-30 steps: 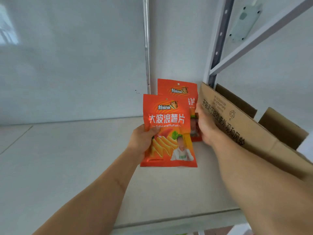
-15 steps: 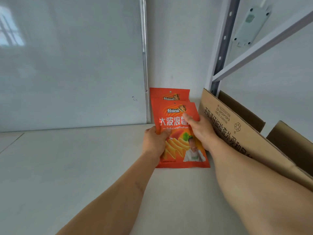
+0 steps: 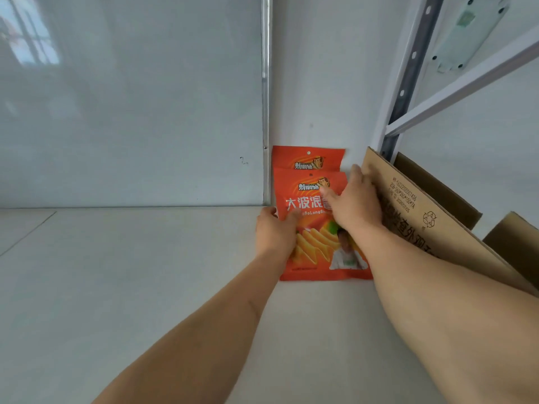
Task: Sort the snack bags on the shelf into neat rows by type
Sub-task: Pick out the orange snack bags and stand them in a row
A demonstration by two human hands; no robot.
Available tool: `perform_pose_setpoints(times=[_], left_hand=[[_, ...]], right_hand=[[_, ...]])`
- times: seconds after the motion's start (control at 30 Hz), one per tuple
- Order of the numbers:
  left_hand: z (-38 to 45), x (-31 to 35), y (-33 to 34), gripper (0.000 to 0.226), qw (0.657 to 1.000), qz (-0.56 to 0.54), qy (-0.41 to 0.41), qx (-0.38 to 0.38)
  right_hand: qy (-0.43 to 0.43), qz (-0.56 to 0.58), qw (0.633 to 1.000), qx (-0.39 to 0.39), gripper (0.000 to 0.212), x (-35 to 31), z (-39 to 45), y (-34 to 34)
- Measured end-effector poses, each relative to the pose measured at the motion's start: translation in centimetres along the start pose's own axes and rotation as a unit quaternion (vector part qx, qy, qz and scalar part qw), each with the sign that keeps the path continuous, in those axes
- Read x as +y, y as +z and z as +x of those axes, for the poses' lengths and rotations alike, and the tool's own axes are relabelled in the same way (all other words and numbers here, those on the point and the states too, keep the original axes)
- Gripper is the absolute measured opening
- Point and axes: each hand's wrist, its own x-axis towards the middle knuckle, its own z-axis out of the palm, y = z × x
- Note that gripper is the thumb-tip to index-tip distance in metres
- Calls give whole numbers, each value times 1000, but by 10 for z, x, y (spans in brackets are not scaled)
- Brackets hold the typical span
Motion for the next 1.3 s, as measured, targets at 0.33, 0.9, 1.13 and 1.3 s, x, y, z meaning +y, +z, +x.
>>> perform_pose_setpoints(times=[0.33, 0.9, 1.13, 1.3], left_hand=[[-36, -4, -172, 27, 660, 675, 315, 100], [-116, -45, -510, 34, 588, 767, 181, 181], [-122, -77, -641, 31, 654, 710, 131, 224], [-101, -88, -690, 32, 708, 646, 107, 264]], right_hand=[[-462, -202, 862, -56, 30, -108, -74, 46], [-557, -103, 817, -105, 29, -381, -262, 159], [-518, -87, 845, -102, 23, -494, -311, 202], [-491, -51, 860, -128, 22, -554, -326, 229]])
